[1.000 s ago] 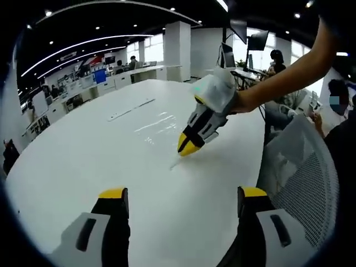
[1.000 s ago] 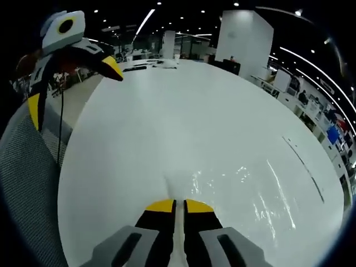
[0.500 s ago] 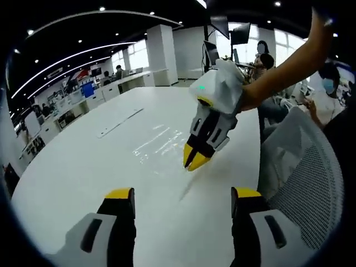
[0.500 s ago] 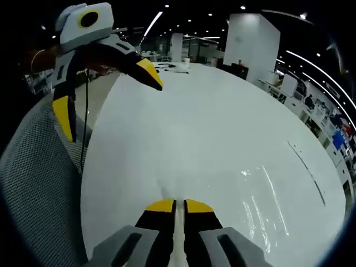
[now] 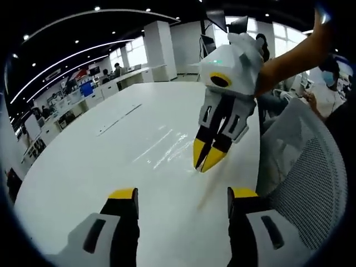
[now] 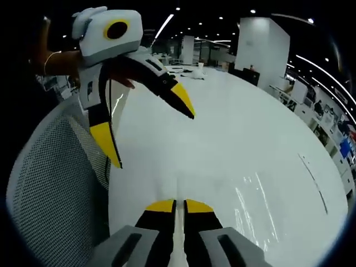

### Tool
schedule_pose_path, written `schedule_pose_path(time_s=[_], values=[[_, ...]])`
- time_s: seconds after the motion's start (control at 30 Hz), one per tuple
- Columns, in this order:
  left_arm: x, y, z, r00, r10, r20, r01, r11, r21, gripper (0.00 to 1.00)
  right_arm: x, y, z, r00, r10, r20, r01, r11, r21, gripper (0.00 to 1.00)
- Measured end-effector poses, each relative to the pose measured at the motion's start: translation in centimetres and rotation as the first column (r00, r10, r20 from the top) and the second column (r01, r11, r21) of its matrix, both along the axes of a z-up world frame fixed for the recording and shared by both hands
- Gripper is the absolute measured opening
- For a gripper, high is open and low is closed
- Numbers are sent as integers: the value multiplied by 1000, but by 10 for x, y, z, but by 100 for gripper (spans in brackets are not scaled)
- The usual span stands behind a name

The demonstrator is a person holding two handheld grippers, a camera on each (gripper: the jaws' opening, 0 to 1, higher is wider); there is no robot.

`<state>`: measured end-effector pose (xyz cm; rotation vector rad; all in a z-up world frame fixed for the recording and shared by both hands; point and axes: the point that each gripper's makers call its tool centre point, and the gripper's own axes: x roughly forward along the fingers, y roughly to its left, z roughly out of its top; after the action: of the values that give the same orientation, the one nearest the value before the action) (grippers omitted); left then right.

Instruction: Open the resealable bag by pulling the two sides of the seal apart until the entire bag opening is separated and visibly accessible.

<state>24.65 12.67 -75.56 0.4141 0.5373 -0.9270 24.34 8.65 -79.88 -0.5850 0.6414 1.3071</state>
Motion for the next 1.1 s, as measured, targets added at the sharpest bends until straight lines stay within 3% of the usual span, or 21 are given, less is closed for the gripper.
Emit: schedule_pose_path(time_s=[0.37,0.63,0.8,1.1], values=[[-12,-9,-8,998,-44,-36,44,999,-8,52,-37,10,5,995,103,-3,-103,994,-40,1],[-19,-12,-15,996,-71,-46,72,997,18,46,-46,16,8,994,109,-15,-110,994,-22,1],[-26,-14,-20,992,-115,-59,118,992,52,35,-50,18,12,994,111,-20,-112,994,-12,0],[-36,-19,-28,982,-178,-57,183,978,97,25,-58,18,11,993,119,-28,-119,993,-10,0]])
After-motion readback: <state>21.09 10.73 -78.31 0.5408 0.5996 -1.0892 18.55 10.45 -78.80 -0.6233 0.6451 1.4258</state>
